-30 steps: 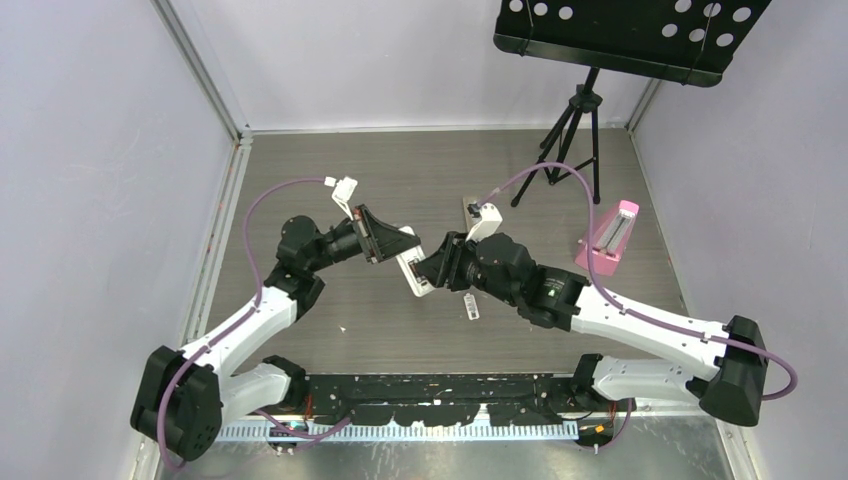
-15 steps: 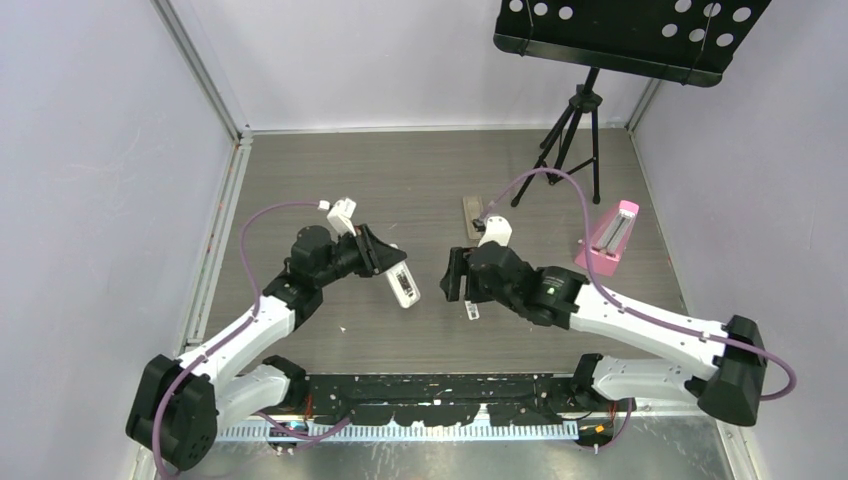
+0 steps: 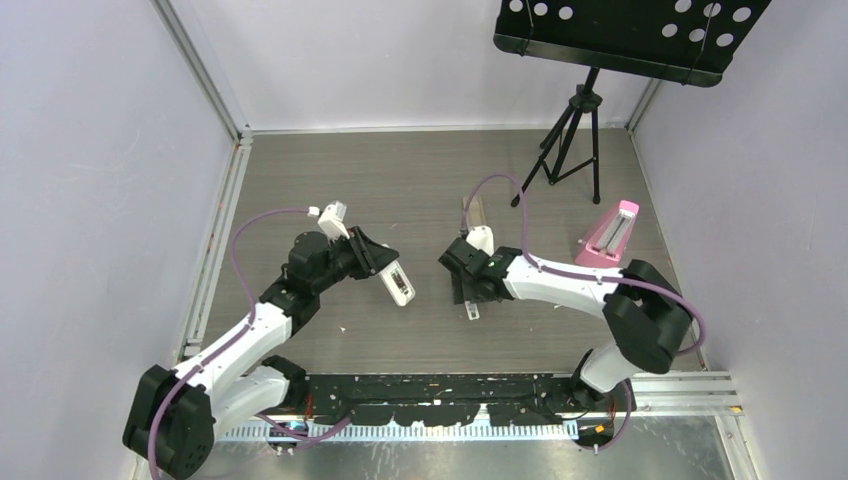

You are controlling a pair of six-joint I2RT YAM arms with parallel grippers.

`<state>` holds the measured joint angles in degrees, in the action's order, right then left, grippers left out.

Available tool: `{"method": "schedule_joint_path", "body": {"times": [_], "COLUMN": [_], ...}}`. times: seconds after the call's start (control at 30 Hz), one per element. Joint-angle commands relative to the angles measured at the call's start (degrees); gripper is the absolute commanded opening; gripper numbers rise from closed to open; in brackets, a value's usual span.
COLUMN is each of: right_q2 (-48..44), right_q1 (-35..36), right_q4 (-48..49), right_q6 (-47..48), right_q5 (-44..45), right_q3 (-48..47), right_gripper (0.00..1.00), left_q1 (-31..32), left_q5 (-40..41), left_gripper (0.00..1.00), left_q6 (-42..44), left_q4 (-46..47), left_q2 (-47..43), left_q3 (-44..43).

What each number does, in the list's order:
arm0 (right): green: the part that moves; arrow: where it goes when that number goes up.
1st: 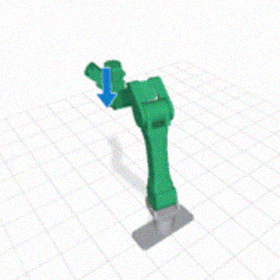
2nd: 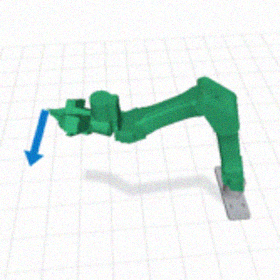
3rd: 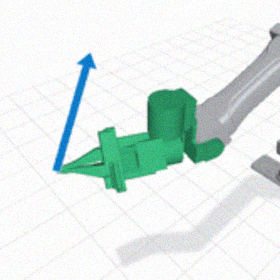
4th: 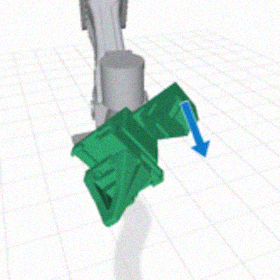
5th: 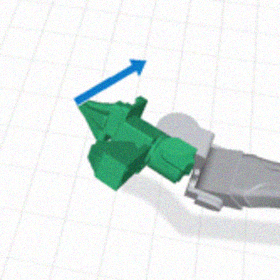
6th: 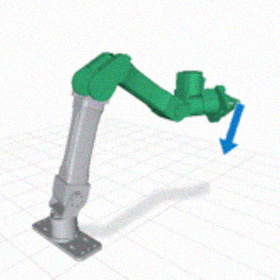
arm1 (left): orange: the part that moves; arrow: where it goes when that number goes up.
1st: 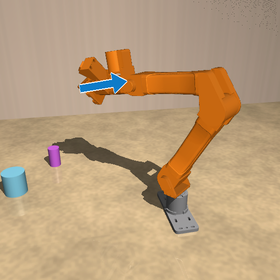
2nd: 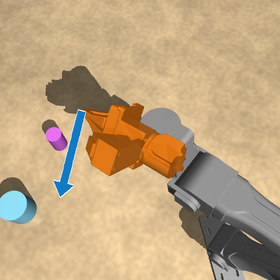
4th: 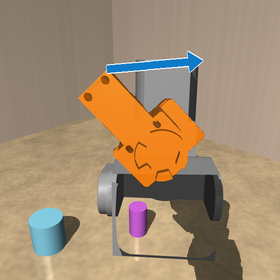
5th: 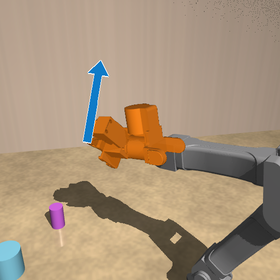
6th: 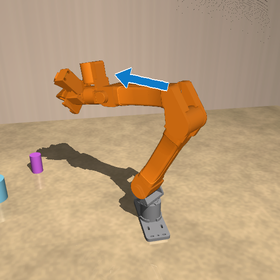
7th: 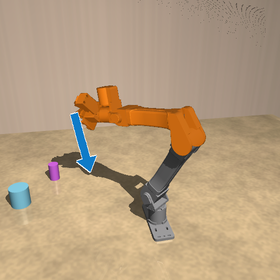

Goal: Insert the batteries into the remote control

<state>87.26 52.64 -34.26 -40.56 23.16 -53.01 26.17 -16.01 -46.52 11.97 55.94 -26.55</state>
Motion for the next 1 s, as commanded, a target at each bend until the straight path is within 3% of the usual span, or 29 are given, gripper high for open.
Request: {"method": "schedule_joint_path", "body": {"times": [0.0,0.3,0.5,0.97], "right_q2": [2.9,7.6,8.7,1.2], "right_q1": [-1.3,-1.4,-2.5,-4.3], "right_q4": [3.2,3.5,-2.4,-7.6], "right_q6": [0.1,-0.5,-4.8,-8.4], "right_q5": [-0.8,-0.7,6.0,4.6], "right_q3": [-2.3,-3.3,-3.7,2.9], "right_gripper": [0.68,0.67,0.65,0.56], "left_q1": [-0.1,-0.2,-0.2,-0.2], "left_q5": [1.9,3.6,3.4,2.9], "left_gripper": [0.0,0.0,0.0,0.0], "left_q6": [0.8,3.3,3.5,3.1], "left_q4": [-0.7,-3.8,-3.6,-2.9], "left_q2": [-3.5,-5.9,-5.3,-4.4], "left_q3": [-1.1,-2.3,-2.4,-2.6]}}
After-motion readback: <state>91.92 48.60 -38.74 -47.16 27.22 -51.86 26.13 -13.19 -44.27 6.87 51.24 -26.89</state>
